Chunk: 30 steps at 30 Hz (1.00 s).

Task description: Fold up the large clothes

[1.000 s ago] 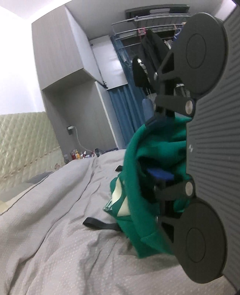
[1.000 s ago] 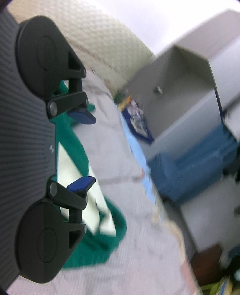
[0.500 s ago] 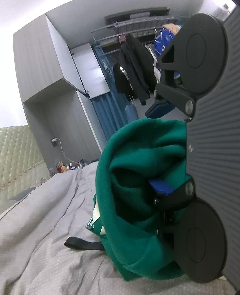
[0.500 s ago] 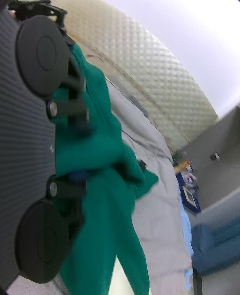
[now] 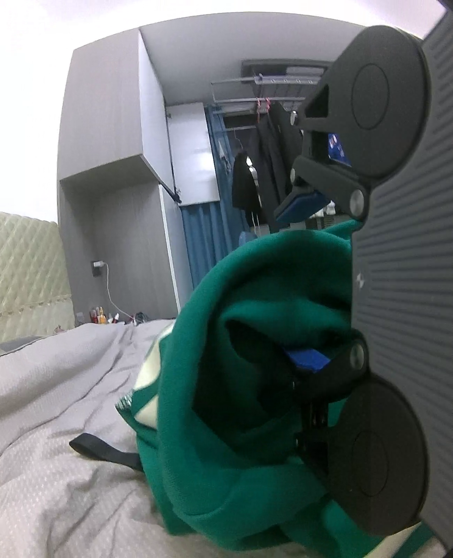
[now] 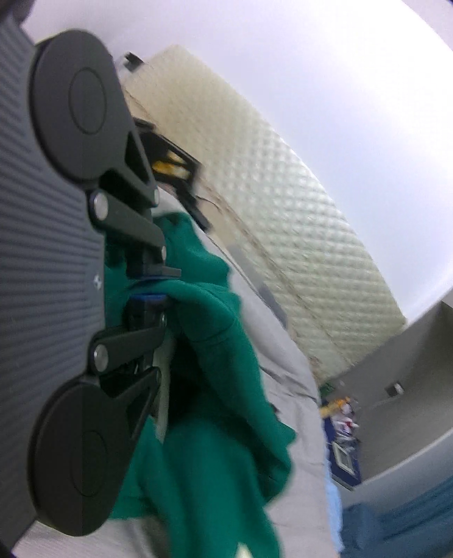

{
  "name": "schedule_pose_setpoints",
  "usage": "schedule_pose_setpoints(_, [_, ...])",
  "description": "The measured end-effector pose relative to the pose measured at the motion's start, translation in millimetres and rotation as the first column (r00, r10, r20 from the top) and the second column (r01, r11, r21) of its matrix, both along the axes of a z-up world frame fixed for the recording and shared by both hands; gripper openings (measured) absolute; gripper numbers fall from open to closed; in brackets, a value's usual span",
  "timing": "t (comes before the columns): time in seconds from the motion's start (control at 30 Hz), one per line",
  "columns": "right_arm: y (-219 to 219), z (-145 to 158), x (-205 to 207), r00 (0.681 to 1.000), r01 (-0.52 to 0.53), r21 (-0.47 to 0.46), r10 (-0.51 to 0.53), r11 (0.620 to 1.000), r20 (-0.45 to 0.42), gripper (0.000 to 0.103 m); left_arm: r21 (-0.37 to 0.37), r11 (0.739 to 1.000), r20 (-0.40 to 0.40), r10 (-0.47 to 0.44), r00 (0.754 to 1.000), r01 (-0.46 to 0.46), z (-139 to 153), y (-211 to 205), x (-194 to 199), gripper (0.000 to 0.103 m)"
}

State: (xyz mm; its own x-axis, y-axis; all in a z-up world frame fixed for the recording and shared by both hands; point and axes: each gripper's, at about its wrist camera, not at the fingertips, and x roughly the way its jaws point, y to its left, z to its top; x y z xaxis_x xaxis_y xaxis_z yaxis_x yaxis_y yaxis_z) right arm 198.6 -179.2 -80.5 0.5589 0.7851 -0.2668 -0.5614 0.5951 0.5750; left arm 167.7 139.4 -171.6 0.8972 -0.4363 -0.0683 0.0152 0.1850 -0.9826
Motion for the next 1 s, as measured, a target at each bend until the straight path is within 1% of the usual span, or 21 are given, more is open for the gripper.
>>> schedule_pose_setpoints(0.07, [7.2,-3.1,-12.5,1.0,-0.028,-0.028,0.027,0.999,-0.011,0.01,0.038,0.999,-0.018,-0.022,1.0,0.023,3.6,-6.8,-0.1,0.079])
schedule_pose_setpoints(0.17, [19.1,-5.3,-19.8,0.998,-0.06,-0.068,0.059,0.996,-0.023,0.01,0.132,0.989,-0.074,-0.06,0.995,0.069,3.8,-21.1,5.4,0.079])
schedule_pose_setpoints(0.2, [23.5,-5.9,-20.9,0.997,-0.074,-0.084,0.072,0.994,-0.026,0.01,0.159,0.984,-0.083,-0.062,0.995,0.075,3.4,-24.8,7.0,0.079])
schedule_pose_setpoints(0.27, [27.5,-9.5,-20.0,0.996,-0.085,-0.115,0.081,0.99,-0.035,0.01,0.225,0.973,-0.091,-0.04,0.995,0.06,5.4,-30.7,8.0,0.076])
schedule_pose_setpoints(0.33, [28.5,-10.0,-18.0,0.996,-0.085,-0.119,0.081,0.989,-0.043,0.01,0.26,0.964,-0.091,-0.028,0.995,0.05,7.0,-30.8,8.9,0.048])
schedule_pose_setpoints(0.37, [26.6,-10.7,-17.0,0.996,-0.081,-0.115,0.075,0.99,-0.048,0.012,0.255,0.966,-0.093,-0.023,0.995,0.046,6.5,-29.1,8.7,0.041])
schedule_pose_setpoints(0.4, [23.8,-11.5,-15.2,0.996,-0.071,-0.106,0.065,0.992,-0.06,0.012,0.238,0.97,-0.092,-0.018,0.996,0.039,5.2,-26.2,7.8,0.03])
schedule_pose_setpoints(0.43, [20.0,-13.3,-11.8,0.996,-0.058,-0.089,0.051,0.994,-0.077,0.013,0.22,0.975,-0.092,-0.01,0.996,0.03,4.2,-22.3,6.1,0.023])
schedule_pose_setpoints(0.47, [16.8,-14.1,-8.0,0.995,-0.047,-0.072,0.04,0.996,-0.091,0.015,0.212,0.977,-0.087,0.0,0.996,0.018,4.5,-18.9,4.1,0.022])
schedule_pose_setpoints(0.5, [12.1,-13.7,-3.9,0.994,-0.032,-0.052,0.027,0.998,-0.103,0.028,0.213,0.977,-0.083,0.01,0.997,0.008,5.9,-17.8,2.2,0.02])
schedule_pose_setpoints(0.53, [6.3,-15.9,-3.2,0.994,-0.017,-0.032,0.013,0.999,-0.109,0.053,0.22,0.975,-0.07,0.019,0.997,-0.003,9.1,-15.9,-0.4,0.019])
schedule_pose_setpoints(0.6, [-5.0,-16.4,2.0,0.992,0.028,0.026,-0.025,0.999,-0.125,0.08,0.227,0.974,-0.035,0.013,0.999,-0.005,16.1,-14.3,-5.4,0.018])
schedule_pose_setpoints(0.7, [-22.6,-21.3,15.0,0.983,0.08,0.141,-0.055,0.987,-0.176,0.079,0.218,0.976,0.022,-0.01,1.0,0.005,26.2,-9.9,-11.1,0.018])
schedule_pose_setpoints(0.77, [-28.3,-26.7,29.0,0.97,0.119,0.208,-0.069,0.971,-0.232,0.08,0.211,0.977,0.047,-0.041,0.998,0.03,29.7,-6.0,-13.9,0.018])
schedule_pose_setpoints(0.83, [-28.3,-32.5,45.9,0.956,0.132,0.259,-0.054,0.957,-0.287,0.084,0.195,0.98,0.068,-0.059,0.996,0.045,29.0,-1.5,-20.1,0.018])
schedule_pose_setpoints(0.93, [-20.2,-37.0,72.4,0.939,0.115,0.306,-0.003,0.945,-0.344,0.086,0.18,0.982,0.086,-0.069,0.994,0.052,27.9,2.3,-29.9,0.018])
schedule_pose_setpoints(1.0, [-10.0,-38.7,87.6,0.928,0.1,0.308,0.023,0.946,-0.371,0.086,0.168,0.985,0.081,-0.064,0.995,0.05,25.9,6.3,-32.1,0.018])
